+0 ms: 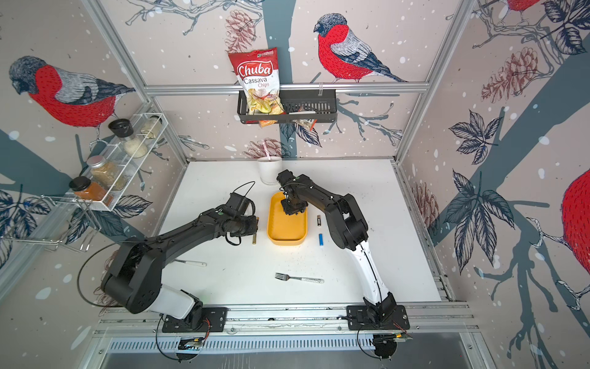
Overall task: Take the batteries out of the storage box
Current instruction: Pick up the battery from the storage box.
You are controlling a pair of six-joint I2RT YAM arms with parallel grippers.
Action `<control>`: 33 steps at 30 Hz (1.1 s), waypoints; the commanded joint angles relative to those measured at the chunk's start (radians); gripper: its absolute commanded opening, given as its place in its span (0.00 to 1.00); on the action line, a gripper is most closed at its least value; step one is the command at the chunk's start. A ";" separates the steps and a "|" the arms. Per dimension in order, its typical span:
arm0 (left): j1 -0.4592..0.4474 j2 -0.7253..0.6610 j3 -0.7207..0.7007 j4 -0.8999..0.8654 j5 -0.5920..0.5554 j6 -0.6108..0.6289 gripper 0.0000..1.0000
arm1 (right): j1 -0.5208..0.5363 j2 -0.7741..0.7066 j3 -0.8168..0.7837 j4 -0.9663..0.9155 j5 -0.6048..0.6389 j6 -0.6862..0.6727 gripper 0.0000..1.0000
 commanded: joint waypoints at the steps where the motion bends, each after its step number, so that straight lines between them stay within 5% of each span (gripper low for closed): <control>1: 0.002 -0.007 0.004 -0.006 -0.007 0.005 0.30 | 0.003 -0.003 -0.006 -0.016 0.002 -0.003 0.27; 9: 0.003 -0.007 0.009 -0.008 -0.007 0.005 0.30 | 0.010 -0.016 -0.013 -0.013 -0.002 0.001 0.19; 33: 0.004 0.002 0.045 -0.022 -0.009 0.020 0.30 | 0.004 -0.173 -0.076 -0.018 -0.020 0.058 0.18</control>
